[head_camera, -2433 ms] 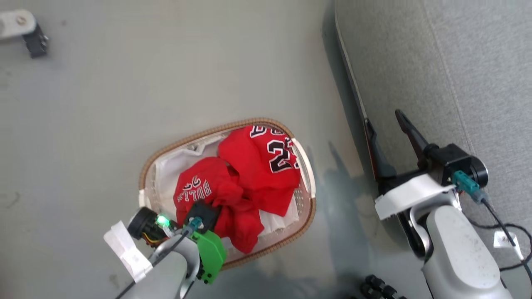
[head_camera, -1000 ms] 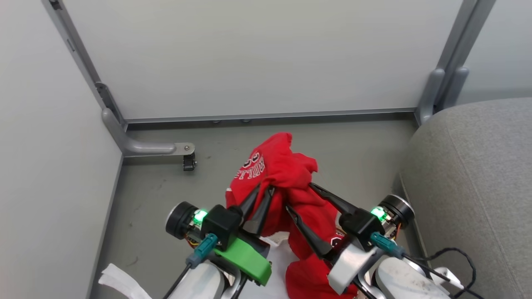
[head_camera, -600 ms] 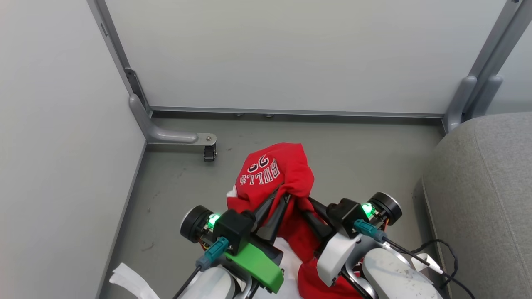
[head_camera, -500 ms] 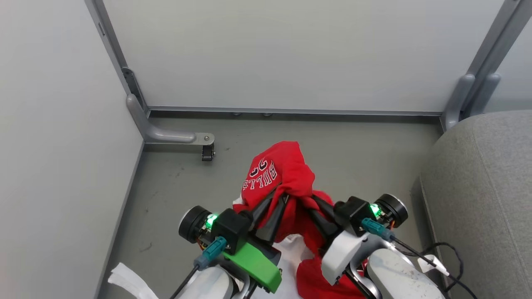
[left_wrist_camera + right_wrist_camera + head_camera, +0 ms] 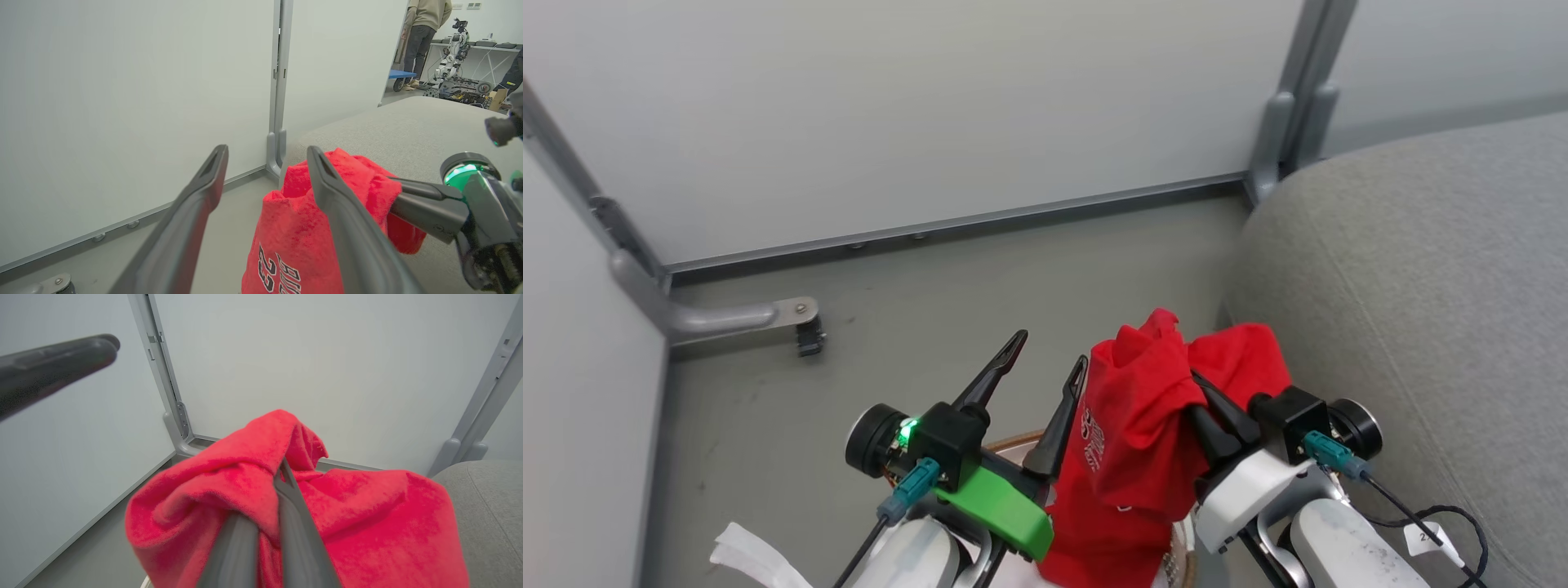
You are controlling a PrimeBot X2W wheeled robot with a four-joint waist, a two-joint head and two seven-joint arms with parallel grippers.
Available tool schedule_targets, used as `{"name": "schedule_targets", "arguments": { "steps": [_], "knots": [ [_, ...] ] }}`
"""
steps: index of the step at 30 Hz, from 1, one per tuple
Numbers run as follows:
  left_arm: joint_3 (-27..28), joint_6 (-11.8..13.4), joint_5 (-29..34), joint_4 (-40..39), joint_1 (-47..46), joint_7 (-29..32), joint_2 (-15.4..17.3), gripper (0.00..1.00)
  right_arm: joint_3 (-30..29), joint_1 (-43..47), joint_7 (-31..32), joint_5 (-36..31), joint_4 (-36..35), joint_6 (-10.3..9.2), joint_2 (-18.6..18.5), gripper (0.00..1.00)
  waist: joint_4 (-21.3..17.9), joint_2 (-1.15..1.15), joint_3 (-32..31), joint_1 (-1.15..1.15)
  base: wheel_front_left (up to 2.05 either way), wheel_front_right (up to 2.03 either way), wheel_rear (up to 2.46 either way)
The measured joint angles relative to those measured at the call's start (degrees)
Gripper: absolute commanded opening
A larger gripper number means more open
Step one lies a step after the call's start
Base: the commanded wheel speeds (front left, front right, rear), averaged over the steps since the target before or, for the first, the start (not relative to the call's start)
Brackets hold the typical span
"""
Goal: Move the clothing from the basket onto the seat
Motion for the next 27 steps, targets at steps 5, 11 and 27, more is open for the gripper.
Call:
{"name": "schedule_targets", "arguments": {
  "steps": [5, 11, 27],
  "knots": [
    [-0.08, 0.00, 0.29, -0.03, -0.34, 0.01, -0.08, 1.00, -2.94, 1.05, -0.01, 0.23, -2.75, 0.00, -0.42, 0.00, -7.38, 0.00, 0.78, 0.00, 0.00, 0.00, 0.00],
    [-0.83, 0.00, 0.74, 1.71, -0.61, 0.00, -0.14, 1.00, -7.78, 2.71, -0.01, 0.20, -4.03, 0.00, -1.24, 0.00, -15.40, 0.00, 2.02, 0.00, 0.00, 0.00, 0.00],
    [-3.23, -0.07, 5.16, 5.16, -6.34, 0.00, -0.02, 1.00, -20.86, -11.67, -0.01, -3.75, -0.23, 0.00, -10.49, 0.00, -21.05, 0.01, 12.84, 0.00, 0.00, 0.00, 0.00]
  ]
}}
